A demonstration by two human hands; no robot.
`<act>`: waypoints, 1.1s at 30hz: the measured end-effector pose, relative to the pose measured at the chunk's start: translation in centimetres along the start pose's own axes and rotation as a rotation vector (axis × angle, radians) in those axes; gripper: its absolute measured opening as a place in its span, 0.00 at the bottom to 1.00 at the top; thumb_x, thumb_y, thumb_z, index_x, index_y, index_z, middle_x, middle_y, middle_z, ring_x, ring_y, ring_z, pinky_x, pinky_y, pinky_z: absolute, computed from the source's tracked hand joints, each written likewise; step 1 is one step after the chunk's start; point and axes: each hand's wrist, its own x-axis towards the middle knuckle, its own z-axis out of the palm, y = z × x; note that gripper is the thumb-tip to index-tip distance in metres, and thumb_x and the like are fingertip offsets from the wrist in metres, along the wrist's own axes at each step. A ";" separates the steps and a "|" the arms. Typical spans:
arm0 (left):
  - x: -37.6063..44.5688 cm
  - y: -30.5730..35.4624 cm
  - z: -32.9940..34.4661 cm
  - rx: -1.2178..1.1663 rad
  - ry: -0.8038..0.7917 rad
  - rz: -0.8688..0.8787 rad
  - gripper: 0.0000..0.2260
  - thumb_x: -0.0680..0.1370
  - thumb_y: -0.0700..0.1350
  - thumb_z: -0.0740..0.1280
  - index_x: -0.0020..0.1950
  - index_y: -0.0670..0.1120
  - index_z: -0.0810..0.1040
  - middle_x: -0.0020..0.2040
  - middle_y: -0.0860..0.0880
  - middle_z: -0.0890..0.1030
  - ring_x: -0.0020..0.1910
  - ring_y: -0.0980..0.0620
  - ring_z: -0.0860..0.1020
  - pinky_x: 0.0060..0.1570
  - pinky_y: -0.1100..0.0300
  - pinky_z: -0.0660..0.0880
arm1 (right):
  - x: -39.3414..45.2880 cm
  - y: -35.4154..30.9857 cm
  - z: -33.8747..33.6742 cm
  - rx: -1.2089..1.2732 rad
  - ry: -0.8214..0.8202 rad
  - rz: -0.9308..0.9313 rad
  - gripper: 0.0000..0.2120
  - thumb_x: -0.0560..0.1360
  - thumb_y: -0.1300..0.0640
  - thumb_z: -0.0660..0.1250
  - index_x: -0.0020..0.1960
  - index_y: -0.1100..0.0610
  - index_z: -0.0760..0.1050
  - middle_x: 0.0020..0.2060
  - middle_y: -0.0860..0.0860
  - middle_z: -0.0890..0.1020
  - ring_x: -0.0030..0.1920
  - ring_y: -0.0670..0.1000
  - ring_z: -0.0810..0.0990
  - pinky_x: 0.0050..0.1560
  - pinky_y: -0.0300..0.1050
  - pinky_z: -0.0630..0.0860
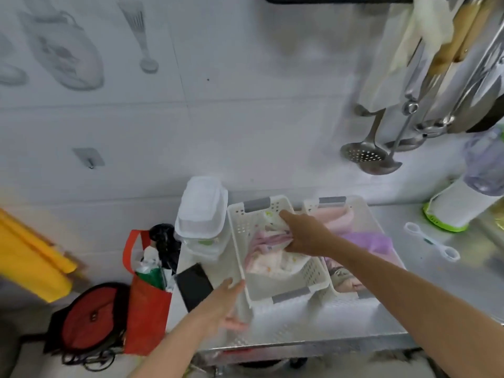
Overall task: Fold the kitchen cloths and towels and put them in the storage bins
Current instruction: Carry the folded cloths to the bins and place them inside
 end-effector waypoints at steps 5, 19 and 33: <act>1.3 0.8 4.0 -0.251 0.066 0.057 0.17 0.83 0.47 0.55 0.73 0.47 0.65 0.71 0.45 0.68 0.50 0.40 0.82 0.43 0.54 0.82 | 1.2 0.9 1.4 -0.273 -0.014 -0.144 0.23 0.71 0.58 0.66 0.63 0.53 0.63 0.51 0.52 0.80 0.49 0.57 0.81 0.43 0.45 0.73; 3.9 4.1 4.6 -0.427 0.134 0.126 0.07 0.82 0.41 0.58 0.55 0.43 0.75 0.59 0.41 0.76 0.51 0.42 0.79 0.45 0.50 0.80 | 3.5 3.0 3.8 0.091 -0.549 -0.122 0.31 0.75 0.58 0.66 0.75 0.53 0.57 0.73 0.52 0.65 0.71 0.53 0.64 0.69 0.45 0.60; 4.9 4.5 3.2 -0.265 0.161 0.089 0.13 0.82 0.48 0.59 0.66 0.48 0.71 0.65 0.47 0.72 0.47 0.42 0.82 0.50 0.50 0.80 | 3.2 1.5 2.9 0.230 -0.476 -0.013 0.24 0.81 0.43 0.53 0.73 0.54 0.62 0.68 0.54 0.71 0.67 0.56 0.69 0.64 0.47 0.63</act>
